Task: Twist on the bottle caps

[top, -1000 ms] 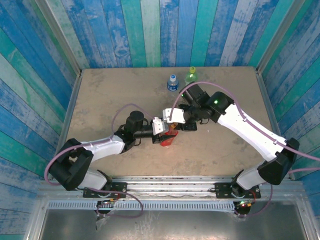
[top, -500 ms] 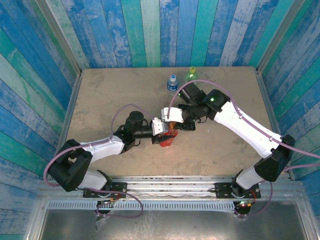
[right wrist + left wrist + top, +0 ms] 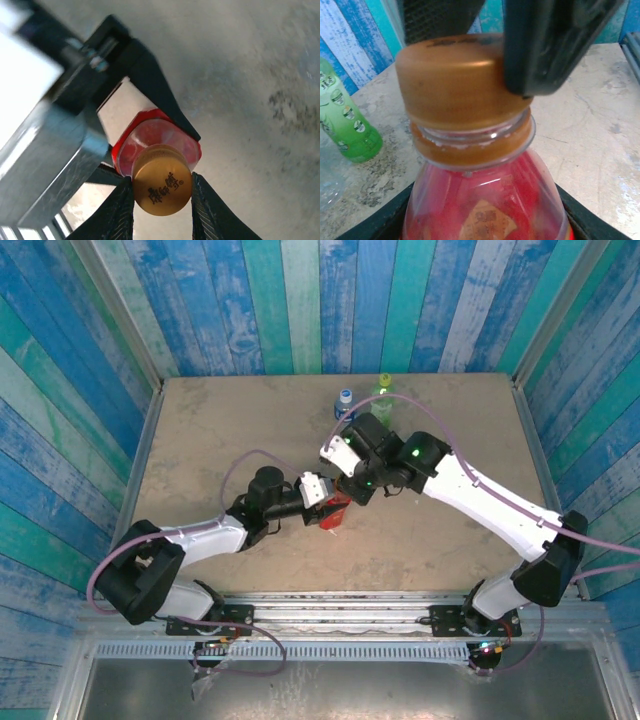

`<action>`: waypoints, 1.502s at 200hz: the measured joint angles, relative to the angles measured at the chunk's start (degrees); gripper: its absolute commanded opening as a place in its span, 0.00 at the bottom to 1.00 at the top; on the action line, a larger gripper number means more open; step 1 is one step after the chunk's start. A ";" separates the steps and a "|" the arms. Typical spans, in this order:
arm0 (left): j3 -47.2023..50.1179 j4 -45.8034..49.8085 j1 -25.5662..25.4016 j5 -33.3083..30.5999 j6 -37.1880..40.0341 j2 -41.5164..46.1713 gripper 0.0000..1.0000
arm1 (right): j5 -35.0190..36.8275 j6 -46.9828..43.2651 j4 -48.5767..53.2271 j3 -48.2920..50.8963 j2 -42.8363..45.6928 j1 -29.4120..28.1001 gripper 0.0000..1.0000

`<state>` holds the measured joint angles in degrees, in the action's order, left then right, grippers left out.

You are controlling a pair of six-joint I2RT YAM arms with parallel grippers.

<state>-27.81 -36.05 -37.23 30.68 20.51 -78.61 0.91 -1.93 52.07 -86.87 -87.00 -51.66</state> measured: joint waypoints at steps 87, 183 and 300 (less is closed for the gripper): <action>1.22 -0.57 0.90 1.42 -1.79 1.18 0.59 | -1.66 3.80 -3.67 6.67 7.56 1.25 0.56; -1.57 3.30 2.69 21.59 -0.59 7.30 0.59 | -38.62 -34.38 -18.58 19.45 20.15 11.54 0.55; -3.10 9.25 2.80 27.76 3.28 9.70 0.59 | -51.47 -40.09 -17.81 15.02 11.52 11.78 0.27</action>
<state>-30.92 -26.81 -34.44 58.43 23.79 -68.90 -50.57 -42.02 34.26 -71.85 -75.48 -39.88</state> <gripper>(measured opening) 0.594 0.314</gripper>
